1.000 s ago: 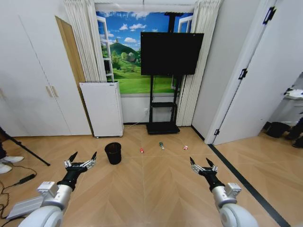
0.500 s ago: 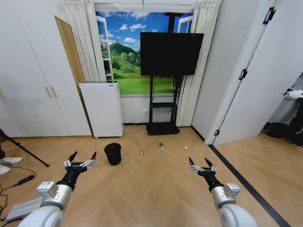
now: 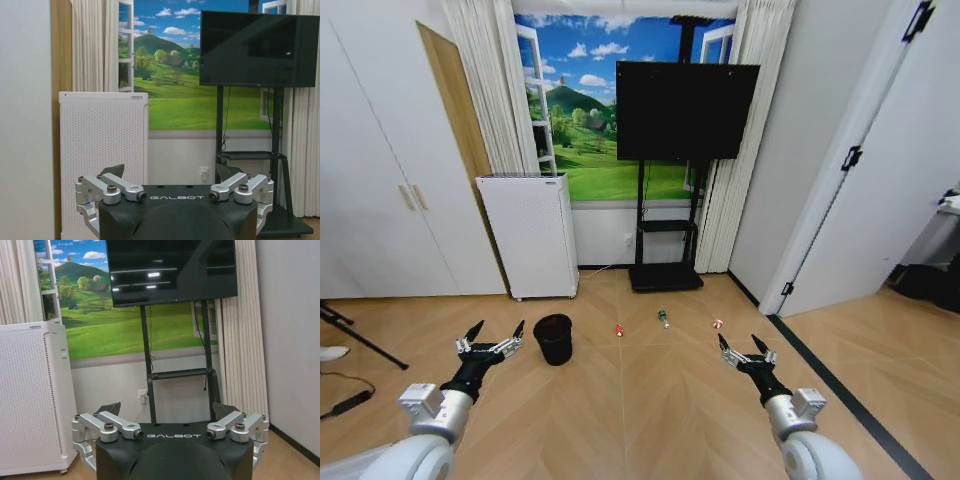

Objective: Pick up the trash bin and place the garbage on the floor into it.

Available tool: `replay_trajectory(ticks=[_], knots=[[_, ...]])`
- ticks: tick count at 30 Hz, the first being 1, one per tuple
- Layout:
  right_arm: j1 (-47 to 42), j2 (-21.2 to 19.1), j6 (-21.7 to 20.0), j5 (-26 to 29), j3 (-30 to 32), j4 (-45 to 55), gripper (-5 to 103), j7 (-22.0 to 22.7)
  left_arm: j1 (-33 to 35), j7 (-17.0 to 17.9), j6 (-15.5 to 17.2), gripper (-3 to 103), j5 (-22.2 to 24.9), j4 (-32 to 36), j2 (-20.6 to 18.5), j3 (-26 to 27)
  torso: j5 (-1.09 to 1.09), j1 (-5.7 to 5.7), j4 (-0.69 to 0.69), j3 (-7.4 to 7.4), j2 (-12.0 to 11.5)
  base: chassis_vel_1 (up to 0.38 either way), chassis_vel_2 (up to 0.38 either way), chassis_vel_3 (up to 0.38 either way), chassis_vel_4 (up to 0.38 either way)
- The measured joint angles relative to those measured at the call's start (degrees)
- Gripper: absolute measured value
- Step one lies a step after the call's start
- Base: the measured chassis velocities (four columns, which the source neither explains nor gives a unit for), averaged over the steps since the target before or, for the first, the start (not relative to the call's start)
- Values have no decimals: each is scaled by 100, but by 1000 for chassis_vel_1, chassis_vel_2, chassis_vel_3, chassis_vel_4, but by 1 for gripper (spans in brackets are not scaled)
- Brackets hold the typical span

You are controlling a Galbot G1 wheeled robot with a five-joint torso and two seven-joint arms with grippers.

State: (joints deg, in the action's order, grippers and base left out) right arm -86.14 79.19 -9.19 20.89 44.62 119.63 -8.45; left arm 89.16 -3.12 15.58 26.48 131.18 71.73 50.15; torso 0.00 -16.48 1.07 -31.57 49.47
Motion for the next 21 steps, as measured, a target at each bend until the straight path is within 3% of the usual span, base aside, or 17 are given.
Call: replay_trajectory(ticks=[4,6,9,10,12,13,14,16,19,21], knots=[[-13,0,10,-9,-4,-5,100,-10,0,-2,0,100,-2,-2,3,-1,3,-2,-1,-2,-1,-322,354,350,-356],[-15,1,16,-10,-4,-5,100,-14,0,-2,-1,100,-1,-3,2,0,-7,-2,2,-1,-1,-378,376,380,-388],[-15,8,17,-22,-17,-5,100,-19,0,-3,-1,100,-2,1,1,2,7,-4,-2,-3,-2,-370,369,352,-378],[-24,15,20,-38,-25,3,100,-23,1,-4,-1,100,-2,3,3,3,-5,-2,2,-1,-1,-346,330,375,-359],[-36,20,36,-60,-33,10,100,-27,2,-4,-1,100,-2,3,13,3,-6,-1,2,0,0,-358,343,361,-358],[-41,28,43,-84,-45,10,100,-33,3,-4,-2,100,-3,6,16,3,7,-3,1,-1,-2,-330,356,348,-340],[-41,28,43,-84,-45,10,100,-33,3,-4,-2,100,-3,6,16,3,7,-3,1,-1,-2,-330,356,348,-340],[-62,42,53,-119,-54,18,100,-40,9,-5,-1,100,-4,9,24,3,-10,-1,2,0,0,-354,356,353,-340],[-65,43,54,-123,-56,17,100,-41,7,-6,-2,100,-4,13,25,3,5,-1,1,-1,-1,-362,345,347,-335],[-66,44,56,-131,-58,17,100,-43,-6,-3,-2,100,-4,12,27,3,-6,0,1,0,0,-354,353,351,-360]])
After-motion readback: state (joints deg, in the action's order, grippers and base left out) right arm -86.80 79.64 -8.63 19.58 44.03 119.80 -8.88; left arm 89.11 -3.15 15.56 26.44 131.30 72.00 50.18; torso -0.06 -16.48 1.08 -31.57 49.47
